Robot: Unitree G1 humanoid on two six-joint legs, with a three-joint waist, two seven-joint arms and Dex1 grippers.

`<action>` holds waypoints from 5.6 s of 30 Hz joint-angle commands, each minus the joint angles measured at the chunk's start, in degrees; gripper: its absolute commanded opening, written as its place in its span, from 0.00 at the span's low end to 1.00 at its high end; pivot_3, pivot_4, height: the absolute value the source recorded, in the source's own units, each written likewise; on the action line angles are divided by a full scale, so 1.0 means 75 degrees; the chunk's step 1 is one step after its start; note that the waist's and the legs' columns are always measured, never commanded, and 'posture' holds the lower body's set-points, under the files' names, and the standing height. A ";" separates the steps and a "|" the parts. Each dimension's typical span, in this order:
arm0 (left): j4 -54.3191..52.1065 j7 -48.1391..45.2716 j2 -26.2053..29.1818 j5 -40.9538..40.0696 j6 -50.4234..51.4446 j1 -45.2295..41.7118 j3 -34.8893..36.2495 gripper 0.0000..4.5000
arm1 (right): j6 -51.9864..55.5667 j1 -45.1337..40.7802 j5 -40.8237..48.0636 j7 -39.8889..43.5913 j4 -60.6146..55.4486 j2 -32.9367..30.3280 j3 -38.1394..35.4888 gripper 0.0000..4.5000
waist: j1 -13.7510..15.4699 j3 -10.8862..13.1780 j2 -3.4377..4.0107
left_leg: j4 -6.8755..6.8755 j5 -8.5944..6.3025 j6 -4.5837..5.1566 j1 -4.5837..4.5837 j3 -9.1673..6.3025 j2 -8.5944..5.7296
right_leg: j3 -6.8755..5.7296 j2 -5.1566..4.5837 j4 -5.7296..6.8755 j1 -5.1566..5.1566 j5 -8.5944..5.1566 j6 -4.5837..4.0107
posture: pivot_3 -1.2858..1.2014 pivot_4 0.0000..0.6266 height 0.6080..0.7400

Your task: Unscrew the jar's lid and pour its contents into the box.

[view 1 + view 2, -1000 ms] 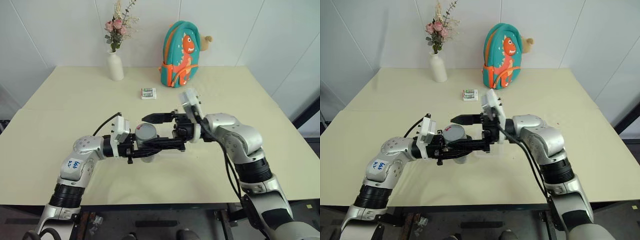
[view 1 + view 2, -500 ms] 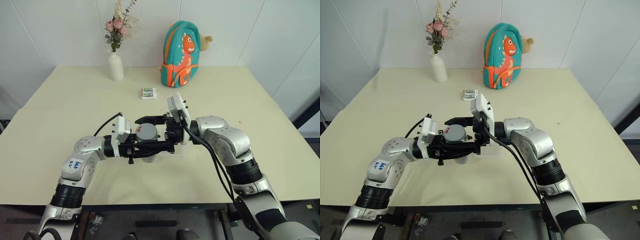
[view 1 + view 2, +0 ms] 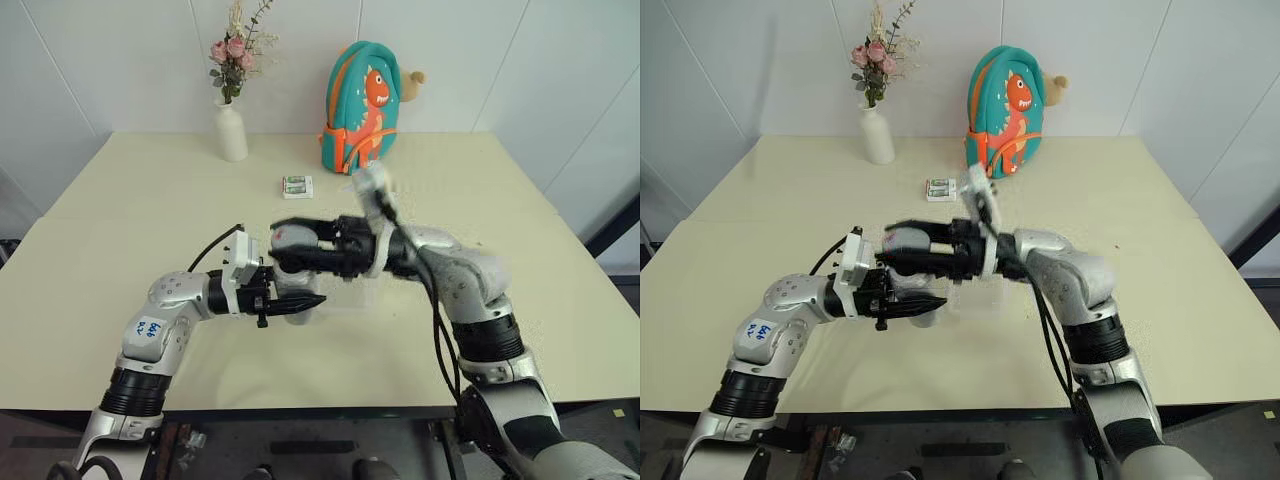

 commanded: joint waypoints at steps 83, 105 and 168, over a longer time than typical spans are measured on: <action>0.4520 1.4337 0.0658 1.4780 -0.4706 -0.4725 -0.5910 0.44 | -0.2227 0.5390 -0.1369 -0.1982 -0.3067 -0.3225 -0.1563 1.00 | 0.0256 0.0011 -0.0014 | 0.0024 -0.0013 0.0011 -0.0014 0.0032 -0.0020 | 0.0056 0.0007 -0.0040 0.0014 0.0011 0.0054 | 0.52 0.24 1.00; 0.5010 1.2984 0.0770 1.3091 -0.5357 -0.4813 -0.5056 0.44 | -0.2440 0.5057 -0.1422 -0.2108 -0.2657 -0.2592 -0.1270 1.00 | 0.0230 0.0011 -0.0014 | 0.0023 -0.0013 0.0009 -0.0005 0.0033 -0.0020 | 0.0055 0.0008 -0.0004 0.0006 0.0003 0.0057 | 0.52 0.24 1.00; 0.0178 0.4306 0.1878 0.1743 -0.1319 0.3161 0.3307 1.00 | -0.2630 0.5083 -0.1579 -0.0898 -0.2558 -0.3599 -0.1389 1.00 | 0.0194 0.0001 -0.0007 | 0.0122 -0.0016 0.0004 0.0010 0.0039 -0.0005 | 0.0052 0.0003 0.0044 0.0028 -0.0013 -0.0016 | 0.52 0.24 1.00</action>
